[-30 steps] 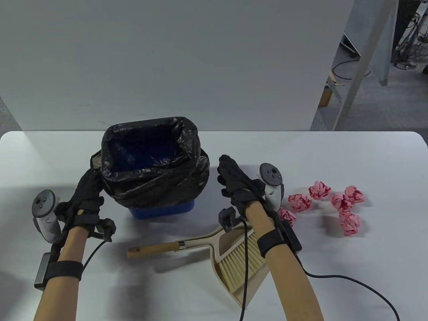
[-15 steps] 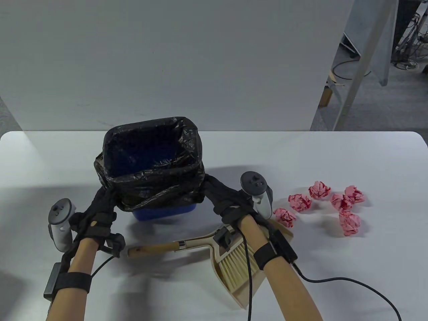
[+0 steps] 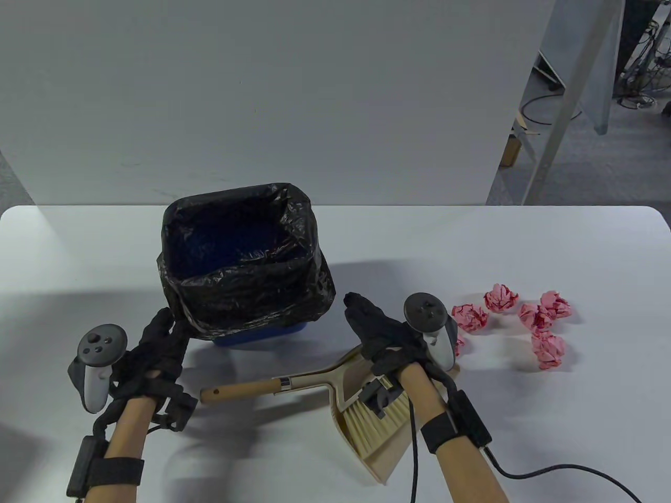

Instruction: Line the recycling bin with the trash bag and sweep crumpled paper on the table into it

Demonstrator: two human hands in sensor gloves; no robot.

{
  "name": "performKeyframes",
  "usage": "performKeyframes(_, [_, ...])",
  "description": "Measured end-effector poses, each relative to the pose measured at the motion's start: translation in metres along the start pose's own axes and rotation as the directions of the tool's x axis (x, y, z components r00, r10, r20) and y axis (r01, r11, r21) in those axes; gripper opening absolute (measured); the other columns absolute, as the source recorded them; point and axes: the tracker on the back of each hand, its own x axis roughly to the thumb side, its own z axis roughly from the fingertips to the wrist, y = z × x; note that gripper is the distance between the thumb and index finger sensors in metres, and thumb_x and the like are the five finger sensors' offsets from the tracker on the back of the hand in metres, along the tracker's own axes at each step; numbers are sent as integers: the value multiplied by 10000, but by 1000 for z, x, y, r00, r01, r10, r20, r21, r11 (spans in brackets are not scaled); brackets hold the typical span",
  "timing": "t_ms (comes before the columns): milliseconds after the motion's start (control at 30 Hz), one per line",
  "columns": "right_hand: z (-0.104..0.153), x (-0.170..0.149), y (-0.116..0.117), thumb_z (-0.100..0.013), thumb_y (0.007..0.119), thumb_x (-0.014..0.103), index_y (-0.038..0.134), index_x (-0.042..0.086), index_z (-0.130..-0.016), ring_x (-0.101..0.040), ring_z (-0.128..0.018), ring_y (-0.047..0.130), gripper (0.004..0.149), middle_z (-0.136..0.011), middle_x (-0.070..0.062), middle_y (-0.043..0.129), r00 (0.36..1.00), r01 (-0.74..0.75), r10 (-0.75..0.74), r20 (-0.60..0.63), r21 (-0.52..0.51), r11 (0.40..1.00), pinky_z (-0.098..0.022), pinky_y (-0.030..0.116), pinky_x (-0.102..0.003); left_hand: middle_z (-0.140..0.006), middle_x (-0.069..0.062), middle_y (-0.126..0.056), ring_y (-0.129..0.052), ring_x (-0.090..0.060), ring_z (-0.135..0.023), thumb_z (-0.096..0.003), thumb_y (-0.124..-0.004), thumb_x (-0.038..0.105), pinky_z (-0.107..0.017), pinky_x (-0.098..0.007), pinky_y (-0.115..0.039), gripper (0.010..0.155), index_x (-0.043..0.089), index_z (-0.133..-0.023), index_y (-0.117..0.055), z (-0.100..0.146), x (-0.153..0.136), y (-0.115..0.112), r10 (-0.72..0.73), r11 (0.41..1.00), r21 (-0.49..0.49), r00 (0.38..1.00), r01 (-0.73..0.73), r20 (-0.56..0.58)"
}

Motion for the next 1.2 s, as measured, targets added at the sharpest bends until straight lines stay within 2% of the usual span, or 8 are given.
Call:
performKeyframes(167, [30, -6, -8, -634, 551, 471, 453, 137, -1153, -650, -972, 398, 624, -1172, -373, 365, 997, -72, 73, 13, -68, 995, -615, 423, -794, -1217, -266, -414, -465, -592, -1082, -583, -641, 533, -668, -802, -467, 762, 79, -1165, -450, 17, 11, -5, -37, 999, 22, 998, 36, 58])
performKeyframes(367, [64, -17, -8, -632, 546, 478, 433, 143, -1156, -649, -980, 367, 632, -1178, -367, 348, 943, -314, 329, 48, -196, 929, -617, 411, -798, -1251, -244, -391, -430, -577, -1117, -534, -562, 697, -691, -799, -456, 889, 130, -1201, -411, 41, 36, -15, -328, 930, -147, 941, 338, 84])
performKeyframes(467, [69, -19, -3, -627, 557, 470, 365, 101, -1156, -676, -959, 325, 674, -1156, -414, 254, 908, -414, 419, 2, -141, 899, -607, 384, -807, -1249, -207, -464, -491, -545, -1121, -514, -556, 732, -698, -781, -489, 901, 148, -1194, -461, 48, 51, -26, -511, 832, -152, 844, 533, 162])
performKeyframes(667, [76, -5, 3, -624, 550, 479, 335, 106, -1157, -671, -962, 313, 685, -1159, -406, 240, 840, -521, 542, 38, -228, 823, -611, 381, -803, -1244, -120, -540, -547, -475, -1134, -494, -634, 729, -724, -775, -477, 862, 209, -1172, -525, 62, 72, -55, -620, 721, -112, 708, 684, 338])
performKeyframes(800, [76, -6, 4, -624, 550, 479, 333, 103, -1157, -671, -962, 311, 688, -1158, -407, 239, 813, -564, 581, 27, -208, 799, -610, 379, -804, -1235, -71, -573, -611, -421, -1122, -476, -697, 699, -744, -745, -508, 835, 249, -1159, -530, 63, 77, -90, -744, 551, -52, 518, 833, 423])
performKeyframes(967, [76, -7, 2, -623, 552, 478, 338, 97, -1156, -670, -963, 315, 690, -1159, -406, 248, 827, -545, 562, 25, -211, 812, -611, 381, -804, -1063, -5, -766, -830, -289, -920, -497, -774, 587, -721, -625, -653, 715, 269, -1115, -604, 62, 75, -112, -810, 434, -9, 394, 901, 434])
performKeyframes(1067, [76, -6, 2, -623, 551, 478, 343, 92, -1155, -670, -962, 320, 689, -1158, -407, 255, 820, -555, 571, 25, -204, 806, -609, 385, -803, -988, 15, -801, -859, -257, -831, -506, -773, 566, -704, -592, -685, 674, 275, -1097, -629, 62, 74, -115, -804, 428, 3, 379, 904, 458])
performKeyframes(1200, [77, -4, 3, -623, 551, 477, 348, 88, -1153, -669, -961, 327, 688, -1158, -406, 261, 817, -556, 575, 42, -209, 804, -609, 388, -802, -996, -1, -761, -831, -263, -822, -529, -766, 544, -689, -591, -701, 622, 275, -1077, -648, 61, 72, -110, -715, 544, -59, 499, 837, 490])
